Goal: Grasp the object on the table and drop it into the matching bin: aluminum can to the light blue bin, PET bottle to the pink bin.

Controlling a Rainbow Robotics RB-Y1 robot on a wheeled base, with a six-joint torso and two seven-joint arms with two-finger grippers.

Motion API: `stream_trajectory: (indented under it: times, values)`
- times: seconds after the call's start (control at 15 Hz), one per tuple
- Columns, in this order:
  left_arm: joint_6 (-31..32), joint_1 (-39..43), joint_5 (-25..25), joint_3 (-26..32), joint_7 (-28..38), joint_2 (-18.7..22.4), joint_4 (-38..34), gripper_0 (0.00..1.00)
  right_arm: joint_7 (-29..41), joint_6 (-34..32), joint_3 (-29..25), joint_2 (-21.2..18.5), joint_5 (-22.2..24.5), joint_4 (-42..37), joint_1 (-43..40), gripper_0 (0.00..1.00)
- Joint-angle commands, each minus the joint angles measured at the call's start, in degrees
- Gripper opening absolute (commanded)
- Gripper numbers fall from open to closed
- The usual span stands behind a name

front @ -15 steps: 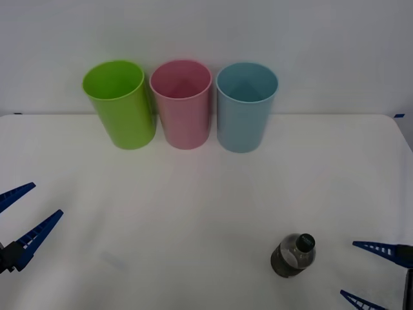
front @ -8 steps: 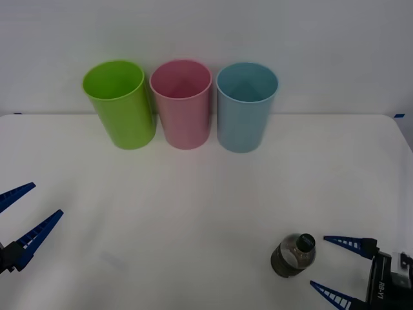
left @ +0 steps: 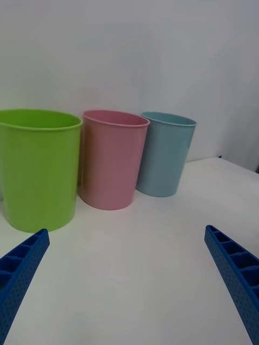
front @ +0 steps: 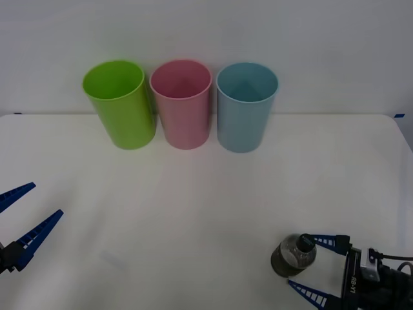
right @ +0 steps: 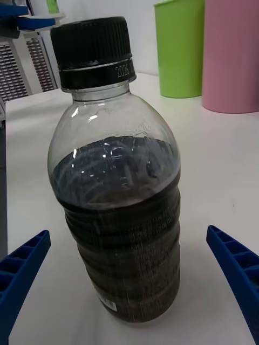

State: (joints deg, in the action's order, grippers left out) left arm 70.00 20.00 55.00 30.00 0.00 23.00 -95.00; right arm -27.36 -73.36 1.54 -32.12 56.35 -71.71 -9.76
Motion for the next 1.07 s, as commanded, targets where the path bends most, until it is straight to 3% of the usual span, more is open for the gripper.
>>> stream_trajectory:
  times: [0.07, 0.67, 1.07]
  values:
    - [0.0, 0.0, 0.0, 0.0, 0.0, 0.0, 0.0, 1.0, -0.2, 0.8, 0.8, 0.8, 0.0, 0.1, 0.4, 1.0]
    - [0.0, 0.0, 0.0, 0.0, 0.0, 0.0, 0.0, 1.0, -2.5, 1.6, 1.9, 4.5, 0.2, 0.0, 1.3, 1.0]
    - [0.0, 0.0, 0.0, 0.0, 0.0, 0.0, 0.0, 1.0, -3.7, 2.6, 2.3, 4.7, 0.2, 0.0, 1.5, 1.0]
